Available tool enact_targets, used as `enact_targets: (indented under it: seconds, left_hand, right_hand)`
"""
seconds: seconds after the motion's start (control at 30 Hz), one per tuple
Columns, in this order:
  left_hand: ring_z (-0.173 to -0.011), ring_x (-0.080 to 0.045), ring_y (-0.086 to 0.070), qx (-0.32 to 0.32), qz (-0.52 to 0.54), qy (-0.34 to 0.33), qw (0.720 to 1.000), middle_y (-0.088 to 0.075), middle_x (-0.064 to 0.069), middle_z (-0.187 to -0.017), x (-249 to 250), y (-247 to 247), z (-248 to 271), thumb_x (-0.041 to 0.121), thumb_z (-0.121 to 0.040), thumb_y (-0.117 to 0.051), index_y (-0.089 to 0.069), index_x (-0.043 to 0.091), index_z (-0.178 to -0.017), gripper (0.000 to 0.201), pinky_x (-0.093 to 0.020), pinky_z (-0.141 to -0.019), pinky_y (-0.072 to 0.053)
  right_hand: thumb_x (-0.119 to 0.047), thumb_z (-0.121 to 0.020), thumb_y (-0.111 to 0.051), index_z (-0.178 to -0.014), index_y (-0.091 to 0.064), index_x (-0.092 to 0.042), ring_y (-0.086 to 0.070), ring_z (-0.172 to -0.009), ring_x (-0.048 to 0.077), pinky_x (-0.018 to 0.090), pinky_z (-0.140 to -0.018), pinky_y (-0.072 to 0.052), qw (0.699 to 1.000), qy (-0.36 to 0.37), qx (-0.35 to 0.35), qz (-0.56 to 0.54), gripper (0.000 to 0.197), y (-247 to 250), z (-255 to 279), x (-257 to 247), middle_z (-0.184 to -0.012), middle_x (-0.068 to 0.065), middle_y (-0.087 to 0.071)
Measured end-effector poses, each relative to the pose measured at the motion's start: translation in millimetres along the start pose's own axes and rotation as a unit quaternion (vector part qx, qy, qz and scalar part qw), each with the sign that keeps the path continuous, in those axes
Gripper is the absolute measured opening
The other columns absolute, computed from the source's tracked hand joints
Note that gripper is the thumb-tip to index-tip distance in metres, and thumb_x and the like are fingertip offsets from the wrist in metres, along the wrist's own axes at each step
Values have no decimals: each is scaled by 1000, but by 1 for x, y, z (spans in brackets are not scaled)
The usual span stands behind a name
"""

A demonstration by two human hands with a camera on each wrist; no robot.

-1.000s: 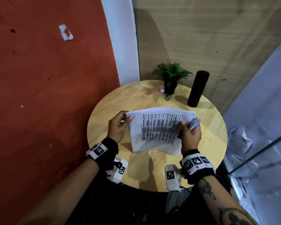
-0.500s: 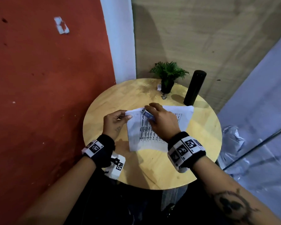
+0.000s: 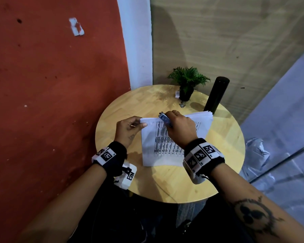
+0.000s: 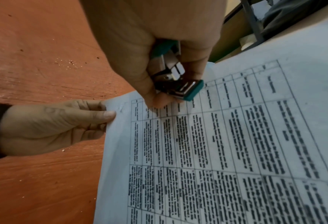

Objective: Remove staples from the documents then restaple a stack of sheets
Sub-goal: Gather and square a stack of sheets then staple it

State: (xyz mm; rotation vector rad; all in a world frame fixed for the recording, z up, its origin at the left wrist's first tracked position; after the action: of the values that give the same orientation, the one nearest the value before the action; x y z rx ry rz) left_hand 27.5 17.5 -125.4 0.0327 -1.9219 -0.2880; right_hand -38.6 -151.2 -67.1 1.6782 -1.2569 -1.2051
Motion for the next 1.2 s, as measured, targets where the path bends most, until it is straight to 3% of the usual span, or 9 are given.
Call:
enact_targets:
  seconds: [0.13,0.33,0.47,0.57,0.63,0.73,0.9,1.03,1.2]
  left_hand:
    - [-68,7,-54,-16,-23,-8,1000,-61,1,-75,2,0,6,5,-83,-69,-65,10,-85,7,-12,-68,-44]
    - [-67,10,-54,34,-42,-14,998,-65,-6,-79,2,1,10,4,-81,-70,-71,-3,-92,13,-6,-69,-41]
    - [-66,20,-53,46,-40,-17,998,-67,-3,-84,-1,-1,10,3,-80,-71,-71,-6,-95,17,-4,-70,-41]
    - [-68,16,-55,45,-39,-16,998,-68,-5,-85,0,0,12,6,-79,-72,-72,-5,-95,19,-7,-70,-43]
    - [-71,7,-56,37,-35,-15,999,-69,-6,-84,3,0,14,17,-78,-69,-73,-2,-94,25,-16,-70,-46]
    - [-77,1,-59,26,-35,-24,999,-72,-6,-86,10,0,18,17,-80,-66,-74,-1,-94,24,-23,-70,-48]
    - [-77,-5,-61,36,-59,-39,997,-74,-15,-87,14,0,27,12,-82,-60,-74,1,-96,22,-33,-69,-50]
    - [-77,-2,-62,50,-46,-27,997,-74,-10,-87,20,0,30,15,-82,-59,-73,0,-98,26,-28,-69,-50]
    - [-67,3,-51,44,-39,-37,998,-64,-4,-69,26,0,32,16,-83,-58,-74,-1,-89,24,-15,-60,-41]
  right_hand:
    - [-13,-85,-54,-102,-56,-6,-59,-84,42,35,-60,-30,1000,-5,6,-4,19,-3,1,0,-102,16,-60]
    - [-19,-89,-53,-105,-55,-6,-59,-84,41,37,-60,-37,994,-6,68,-80,20,-2,3,1,-102,17,-58]
    - [-38,-89,-49,-86,-38,-19,-62,-73,31,43,-65,-49,871,-92,225,-427,22,9,6,-14,-76,11,-55]
    - [-36,-95,-41,-88,-38,-20,-60,-58,22,35,-56,-47,785,-142,230,-557,17,0,-5,-31,-69,3,-62]
    - [-33,-99,-35,-89,-37,-25,-54,-52,23,30,-53,-41,760,-164,224,-588,14,-6,-11,-39,-68,4,-65]
    - [-42,-96,-32,-91,-36,-27,-54,-50,21,33,-53,-43,797,-164,236,-531,17,-13,-15,-45,-66,-2,-66]
    - [-53,-89,-24,-108,-40,-5,-62,-77,39,38,-63,-37,928,-110,198,-294,54,-19,-15,-56,-82,13,-69]
    - [-49,-87,-24,-109,-41,-4,-60,-81,41,34,-61,-24,941,-137,203,-235,53,-18,-12,-55,-86,19,-67]
    - [-46,-85,-33,-94,-53,-3,-61,-56,36,27,-50,-28,953,-55,261,-144,48,-23,-11,-54,-62,15,-64]
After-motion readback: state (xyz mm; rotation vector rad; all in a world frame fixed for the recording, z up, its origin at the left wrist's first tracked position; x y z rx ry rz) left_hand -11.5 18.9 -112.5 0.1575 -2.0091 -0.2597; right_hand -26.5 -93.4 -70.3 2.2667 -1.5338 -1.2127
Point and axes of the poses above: each hand's wrist, its own z-axis away from the middle knuckle, its own y-axis out of the back of the hand, x = y × z, the point moved 3 cm from there along -z, towards the middle knuckle
